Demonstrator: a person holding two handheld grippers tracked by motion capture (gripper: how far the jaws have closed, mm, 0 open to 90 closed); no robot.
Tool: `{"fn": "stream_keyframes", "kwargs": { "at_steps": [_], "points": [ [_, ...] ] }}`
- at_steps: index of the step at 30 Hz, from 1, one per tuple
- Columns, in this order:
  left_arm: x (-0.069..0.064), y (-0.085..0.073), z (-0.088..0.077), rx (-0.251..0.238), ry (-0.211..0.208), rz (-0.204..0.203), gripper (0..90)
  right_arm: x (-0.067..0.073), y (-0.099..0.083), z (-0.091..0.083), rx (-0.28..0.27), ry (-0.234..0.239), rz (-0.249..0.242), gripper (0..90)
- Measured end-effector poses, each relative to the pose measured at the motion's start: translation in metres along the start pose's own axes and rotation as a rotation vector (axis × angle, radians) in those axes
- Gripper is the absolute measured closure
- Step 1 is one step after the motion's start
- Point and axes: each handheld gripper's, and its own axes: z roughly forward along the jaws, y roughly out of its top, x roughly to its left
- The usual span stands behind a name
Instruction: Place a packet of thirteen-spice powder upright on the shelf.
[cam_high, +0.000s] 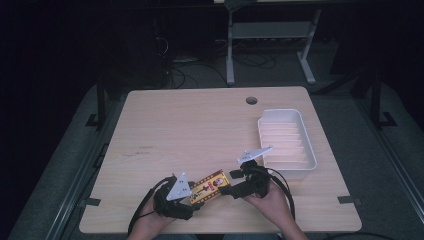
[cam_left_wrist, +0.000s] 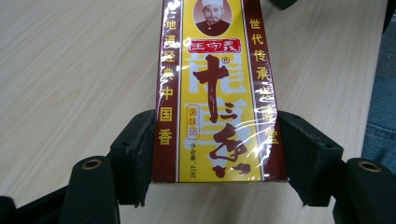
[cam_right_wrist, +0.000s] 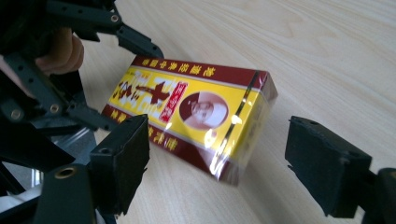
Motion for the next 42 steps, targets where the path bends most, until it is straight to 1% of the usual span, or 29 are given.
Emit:
{"fn": "stream_keyframes", "kwargs": {
  "at_steps": [1,3,4,5,6,7,8,10,11,12,14,15,18,22,23,24,26,27,29,30,31,32,33,34,35,37,38,40,42],
  "points": [
    [-0.003,0.002,0.0,-0.015,-0.001,0.011,32.8,-0.001,-0.001,0.001,-0.003,0.011,0.012,22.0],
    [-0.005,0.003,0.0,-0.025,-0.003,0.016,32.8,-0.004,-0.002,0.002,-0.009,0.025,0.042,22.0],
    [-0.005,0.003,0.0,-0.025,-0.003,0.016,32.8,-0.004,-0.002,0.002,-0.009,0.025,0.042,22.0],
    [-0.006,0.004,0.001,-0.028,-0.002,0.026,32.8,-0.008,-0.004,0.002,-0.03,0.061,0.097,22.9],
    [-0.006,0.004,0.001,-0.028,-0.002,0.026,32.8,-0.008,-0.004,0.002,-0.03,0.061,0.097,22.9],
    [-0.006,0.004,0.001,-0.031,-0.002,0.026,32.8,-0.01,-0.005,0.003,-0.036,0.075,0.108,23.7],
    [-0.007,0.004,0.001,-0.039,-0.003,0.026,32.8,-0.011,-0.006,0.003,-0.042,0.081,0.124,27.2],
    [-0.007,0.005,0.001,-0.045,-0.004,0.029,32.8,-0.012,-0.006,0.004,-0.045,0.099,0.141,29.6],
    [-0.008,0.005,0.001,-0.051,-0.013,0.032,32.8,-0.012,-0.007,0.004,-0.041,0.106,0.146,31.8],
    [-0.009,0.006,0.001,-0.051,-0.007,0.038,32.8,-0.012,-0.007,0.005,-0.041,0.113,0.147,32.6],
    [-0.009,0.006,0.002,-0.052,-0.007,0.038,32.8,-0.011,-0.007,0.005,-0.042,0.106,0.147,33.0],
    [-0.009,0.006,0.002,-0.053,-0.011,0.036,32.7,-0.011,-0.007,0.004,-0.043,0.104,0.157,35.2],
    [-0.009,0.006,0.002,-0.053,-0.013,0.034,32.4,-0.01,-0.007,0.0,-0.064,0.106,0.17,39.9],
    [-0.01,0.006,0.004,-0.05,-0.014,0.043,31.9,-0.01,-0.006,-0.006,-0.098,0.121,0.163,47.9],
    [-0.01,0.006,0.004,-0.05,-0.014,0.043,31.6,-0.01,-0.006,-0.006,-0.098,0.121,0.163,47.9],
    [-0.012,0.008,0.005,-0.046,-0.013,0.047,31.2,-0.008,-0.005,-0.011,-0.13,0.135,0.157,53.1],
    [-0.012,0.009,0.007,-0.04,-0.008,0.055,30.3,-0.002,-0.002,-0.015,-0.155,0.137,0.13,59.9],
    [-0.012,0.009,0.008,-0.037,-0.009,0.056,30.0,0.0,-0.001,-0.016,-0.166,0.136,0.112,62.0],
    [-0.012,0.01,0.009,-0.039,-0.005,0.058,28.3,0.009,0.003,-0.016,-0.168,0.116,0.065,64.6],
    [-0.011,0.009,0.007,-0.06,-0.019,0.051,30.4,0.011,0.004,-0.016,-0.173,0.122,0.056,67.7],
    [-0.009,0.009,0.003,-0.091,-0.044,0.046,39.9,0.014,0.006,-0.016,-0.163,0.117,0.036,67.8],
    [-0.008,0.009,0.001,-0.1,-0.03,0.041,38.6,0.018,0.007,-0.014,-0.129,0.071,-0.009,67.9],
    [-0.008,0.01,0.001,-0.097,-0.019,0.04,35.4,0.021,0.008,-0.013,-0.129,0.064,-0.027,68.1],
    [-0.007,0.009,0.0,-0.093,-0.021,0.038,34.2,0.021,0.008,-0.013,-0.131,0.081,-0.023,68.1],
    [-0.007,0.009,0.0,-0.093,-0.021,0.038,33.7,0.021,0.008,-0.013,-0.131,0.081,-0.023,68.1],
    [-0.004,0.007,-0.002,-0.101,-0.024,0.02,32.9,0.025,0.013,-0.017,-0.123,0.06,-0.059,68.1],
    [-0.004,0.007,-0.002,-0.101,-0.024,0.02,31.9,0.025,0.015,-0.02,-0.129,0.062,-0.071,68.1],
    [-0.002,0.005,-0.003,-0.107,-0.031,0.002,31.1,0.024,0.018,-0.023,-0.133,0.065,-0.075,68.1],
    [-0.001,0.004,-0.003,-0.101,-0.031,-0.003,31.0,0.024,0.022,-0.028,-0.123,0.062,-0.096,68.1]
  ]
}}
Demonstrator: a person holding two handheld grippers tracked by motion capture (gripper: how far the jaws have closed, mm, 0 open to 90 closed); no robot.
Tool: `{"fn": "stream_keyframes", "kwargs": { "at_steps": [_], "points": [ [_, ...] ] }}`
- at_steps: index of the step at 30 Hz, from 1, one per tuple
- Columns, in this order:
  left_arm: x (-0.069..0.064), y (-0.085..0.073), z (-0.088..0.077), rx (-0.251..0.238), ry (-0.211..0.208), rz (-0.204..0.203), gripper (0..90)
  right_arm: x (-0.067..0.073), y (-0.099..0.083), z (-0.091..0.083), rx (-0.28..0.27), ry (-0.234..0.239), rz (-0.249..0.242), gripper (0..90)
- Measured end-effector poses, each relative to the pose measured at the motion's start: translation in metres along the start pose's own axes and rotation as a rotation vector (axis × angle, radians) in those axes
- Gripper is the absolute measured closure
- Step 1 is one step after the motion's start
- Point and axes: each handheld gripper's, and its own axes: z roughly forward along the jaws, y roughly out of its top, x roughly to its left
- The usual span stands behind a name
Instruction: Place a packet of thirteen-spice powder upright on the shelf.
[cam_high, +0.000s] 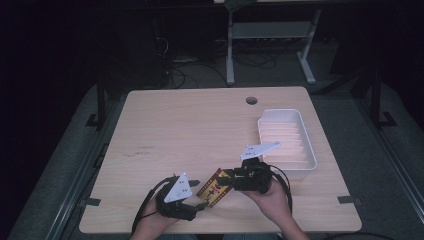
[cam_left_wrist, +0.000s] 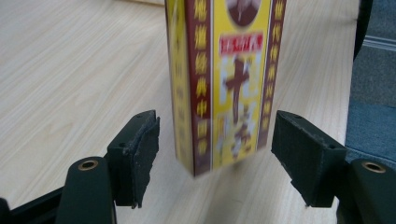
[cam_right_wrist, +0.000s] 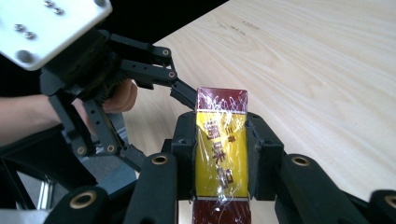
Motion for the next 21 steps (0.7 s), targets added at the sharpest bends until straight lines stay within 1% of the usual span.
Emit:
{"fn": "stream_keyframes", "kwargs": {
  "at_steps": [1,3,4,5,6,8,11,13,14,15,16,18,21],
  "points": [
    [0.001,-0.001,0.0,0.0,-0.003,-0.008,30.2,0.0,0.005,-0.003,0.02,-0.012,-0.03,68.1],
    [0.005,-0.003,-0.001,0.003,-0.005,-0.027,29.5,0.001,0.009,-0.006,0.049,-0.024,-0.068,68.1],
    [0.005,-0.003,-0.001,0.003,-0.005,-0.027,29.2,0.001,0.009,-0.006,0.049,-0.024,-0.068,68.1],
    [0.007,-0.004,-0.002,0.002,-0.004,-0.038,29.0,0.002,0.013,-0.008,0.077,-0.033,-0.098,68.1],
    [0.007,-0.004,-0.002,0.002,-0.004,-0.038,28.9,0.002,0.015,-0.009,0.085,-0.033,-0.112,68.1],
    [0.011,-0.008,-0.005,-0.003,-0.006,-0.066,28.7,0.001,0.019,-0.011,0.107,-0.032,-0.141,68.1],
    [0.016,-0.012,-0.008,-0.006,0.007,-0.1,27.7,0.001,0.027,-0.015,0.148,-0.032,-0.191,68.0],
    [0.021,-0.016,-0.01,0.0,0.018,-0.112,27.7,-0.001,0.034,-0.018,0.178,-0.021,-0.213,68.0],
    [0.021,-0.016,-0.01,0.0,0.018,-0.112,27.6,-0.002,0.038,-0.019,0.19,-0.016,-0.227,68.0],
    [0.023,-0.017,-0.011,0.002,0.021,-0.124,27.6,-0.002,0.038,-0.019,0.19,-0.016,-0.227,68.0],
    [0.024,-0.018,-0.012,-0.001,0.023,-0.134,27.7,-0.001,0.044,-0.022,0.213,-0.022,-0.261,68.0],
    [0.027,-0.021,-0.015,-0.003,0.03,-0.147,27.7,-0.002,0.05,-0.025,0.235,-0.032,-0.292,68.0],
    [0.03,-0.022,-0.017,-0.007,0.042,-0.155,27.7,-0.003,0.058,-0.028,0.263,-0.04,-0.324,68.0]
  ]
}}
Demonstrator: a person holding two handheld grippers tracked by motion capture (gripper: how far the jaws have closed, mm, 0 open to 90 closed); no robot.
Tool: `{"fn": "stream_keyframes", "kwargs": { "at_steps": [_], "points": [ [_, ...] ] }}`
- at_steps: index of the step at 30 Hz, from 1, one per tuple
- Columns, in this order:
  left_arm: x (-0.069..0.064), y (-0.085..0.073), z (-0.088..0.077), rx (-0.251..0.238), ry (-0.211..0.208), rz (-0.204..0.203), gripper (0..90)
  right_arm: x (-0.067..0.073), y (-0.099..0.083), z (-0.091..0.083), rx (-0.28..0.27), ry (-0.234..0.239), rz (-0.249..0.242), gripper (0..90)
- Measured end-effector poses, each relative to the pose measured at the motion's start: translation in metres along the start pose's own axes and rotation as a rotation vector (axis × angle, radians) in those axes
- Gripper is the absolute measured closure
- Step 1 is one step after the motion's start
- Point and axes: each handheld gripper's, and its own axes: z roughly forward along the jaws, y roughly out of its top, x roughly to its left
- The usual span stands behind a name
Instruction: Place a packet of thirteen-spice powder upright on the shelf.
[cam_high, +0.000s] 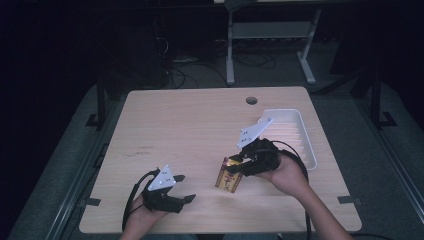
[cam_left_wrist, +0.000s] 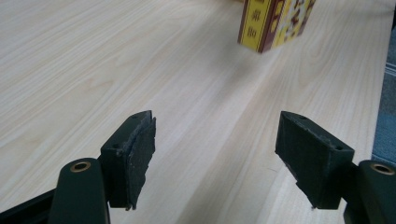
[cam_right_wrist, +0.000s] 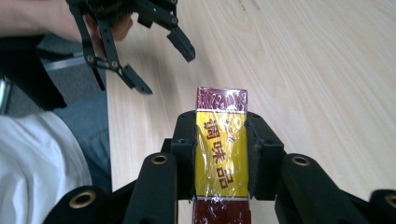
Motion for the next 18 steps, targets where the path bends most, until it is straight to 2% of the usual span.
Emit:
{"fn": "stream_keyframes", "kwargs": {
  "at_steps": [7,8,10,11,13,18],
  "points": [
    [0.005,-0.003,-0.003,-0.02,0.003,-0.038,27.7,-0.01,0.01,-0.004,0.052,0.005,-0.061,68.0],
    [0.008,-0.004,-0.005,-0.027,-0.002,-0.053,27.7,-0.015,0.014,-0.004,0.081,0.0,-0.084,68.0],
    [0.009,-0.004,-0.006,-0.029,-0.001,-0.059,27.7,-0.016,0.015,-0.004,0.092,0.0,-0.091,68.0],
    [0.012,-0.006,-0.007,-0.032,0.002,-0.069,27.7,-0.02,0.019,-0.006,0.11,-0.002,-0.115,68.0],
    [0.014,-0.007,-0.008,-0.038,0.002,-0.081,27.6,-0.023,0.022,-0.009,0.118,-0.004,-0.127,68.0],
    [0.017,-0.009,-0.009,-0.043,0.017,-0.094,27.6,-0.031,0.03,-0.014,0.151,-0.023,-0.178,67.9]
  ]
}}
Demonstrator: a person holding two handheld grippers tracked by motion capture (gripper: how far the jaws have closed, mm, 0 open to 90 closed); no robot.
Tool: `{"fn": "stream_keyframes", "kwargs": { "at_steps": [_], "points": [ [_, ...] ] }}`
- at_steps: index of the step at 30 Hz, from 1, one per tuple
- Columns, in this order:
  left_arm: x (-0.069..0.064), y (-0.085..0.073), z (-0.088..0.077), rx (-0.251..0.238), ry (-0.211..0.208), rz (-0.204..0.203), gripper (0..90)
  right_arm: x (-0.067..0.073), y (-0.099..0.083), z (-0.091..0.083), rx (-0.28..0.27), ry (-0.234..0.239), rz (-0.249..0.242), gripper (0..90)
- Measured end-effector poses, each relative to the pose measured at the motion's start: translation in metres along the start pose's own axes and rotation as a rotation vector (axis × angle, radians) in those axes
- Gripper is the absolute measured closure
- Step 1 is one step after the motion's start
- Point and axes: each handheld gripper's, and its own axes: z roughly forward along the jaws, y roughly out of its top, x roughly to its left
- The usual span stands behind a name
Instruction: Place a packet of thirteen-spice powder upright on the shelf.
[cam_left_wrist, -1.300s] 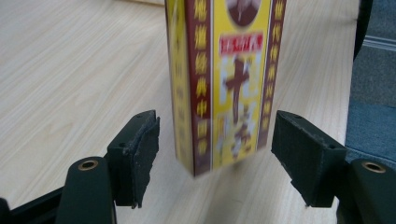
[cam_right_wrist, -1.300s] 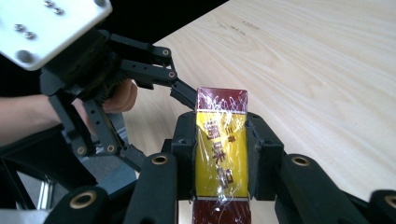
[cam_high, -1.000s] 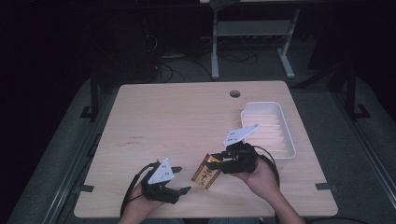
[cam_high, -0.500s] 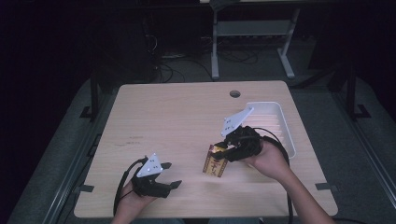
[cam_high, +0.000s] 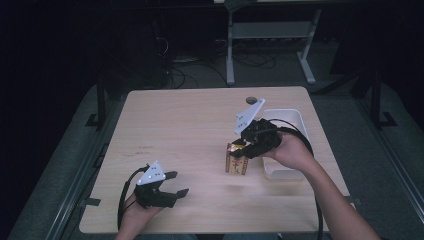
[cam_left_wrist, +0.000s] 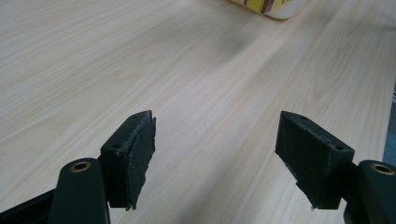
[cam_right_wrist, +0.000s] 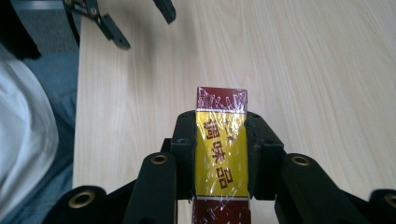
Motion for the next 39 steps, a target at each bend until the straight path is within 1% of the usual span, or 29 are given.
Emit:
{"fn": "stream_keyframes", "kwargs": {
  "at_steps": [1,2,3,4,5,6,7,9,11,12,14,15,17,18,19,21,22,23,25,28,30,32,34,37,39],
  "points": [
    [0.001,-0.001,0.0,0.004,0.0,-0.004,27.6,-0.001,0.001,0.0,0.008,0.002,-0.014,67.9],
    [0.001,-0.001,0.0,0.004,0.0,-0.004,27.6,-0.001,0.001,0.0,0.008,0.002,-0.014,67.9],
    [0.002,-0.001,0.001,0.006,0.001,-0.008,27.5,-0.002,0.001,0.0,0.012,0.004,-0.029,67.9],
    [0.003,-0.002,0.001,0.008,0.003,-0.012,27.5,-0.005,0.003,-0.001,0.036,0.003,-0.047,67.9],
    [0.004,-0.002,0.001,0.009,0.004,-0.012,27.5,-0.005,0.003,-0.001,0.036,0.003,-0.047,67.9],
    [0.005,-0.003,0.0,0.009,0.006,-0.015,27.5,-0.007,0.004,-0.002,0.042,0.003,-0.062,67.8],
    [0.005,-0.003,0.0,0.006,0.007,-0.019,27.5,-0.007,0.004,-0.002,0.042,0.003,-0.062,67.8],
    [0.007,-0.003,-0.002,0.002,0.015,-0.025,27.5,-0.012,0.003,-0.004,0.045,0.024,-0.056,67.7],
    [0.008,-0.004,-0.002,0.001,0.017,-0.027,27.5,-0.013,0.003,-0.005,0.05,0.028,-0.057,67.7],
    [0.009,-0.004,-0.003,0.001,0.02,-0.031,27.5,-0.016,0.002,-0.007,0.058,0.021,-0.066,67.7],
    [0.01,-0.004,-0.003,0.0,0.02,-0.031,27.4,-0.017,0.002,-0.008,0.061,0.021,-0.066,67.7],
    [0.01,-0.004,-0.003,-0.001,0.022,-0.034,27.2,-0.02,0.0,-0.011,0.06,0.018,-0.07,67.7],
    [0.012,-0.005,-0.004,-0.002,0.027,-0.038,27.1,-0.023,-0.001,-0.013,0.078,0.01,-0.076,67.7],
    [0.012,-0.005,-0.004,-0.002,0.027,-0.038,27.0,-0.023,-0.001,-0.013,0.078,0.01,-0.076,67.7],
    [0.013,-0.006,-0.005,-0.002,0.028,-0.042,26.9,-0.027,-0.003,-0.016,0.099,0.0,-0.077,67.6],
    [0.014,-0.006,-0.005,-0.002,0.03,-0.046,26.8,-0.028,-0.003,-0.018,0.099,-0.002,-0.078,67.6],
    [0.015,-0.007,-0.005,0.001,0.029,-0.051,26.4,-0.031,-0.006,-0.022,0.091,-0.003,-0.083,67.6],
    [0.016,-0.007,-0.005,0.0,0.029,-0.054,26.4,-0.032,-0.007,-0.023,0.094,-0.005,-0.09,67.5],
    [0.017,-0.008,-0.005,0.003,0.028,-0.057,26.3,-0.034,-0.009,-0.026,0.115,-0.026,-0.098,67.5],
    [0.017,-0.008,-0.005,0.004,0.029,-0.06,26.1,-0.039,-0.013,-0.029,0.141,-0.043,-0.093,67.5],
    [0.018,-0.008,-0.005,0.003,0.029,-0.06,25.9,-0.042,-0.017,-0.032,0.146,-0.051,-0.1,67.4],
    [0.018,-0.008,-0.006,0.003,0.03,-0.064,25.8,-0.044,-0.021,-0.033,0.155,-0.06,-0.09,67.4],
    [0.02,-0.008,-0.006,0.004,0.033,-0.069,25.7,-0.045,-0.025,-0.033,0.172,-0.078,-0.09,67.3],
    [0.021,-0.008,-0.008,0.001,0.036,-0.073,25.7,-0.046,-0.028,-0.034,0.183,-0.083,-0.086,67.4],
    [0.023,-0.009,-0.01,-0.005,0.039,-0.079,25.7,-0.047,-0.035,-0.036,0.198,-0.088,-0.08,67.3]
  ]
}}
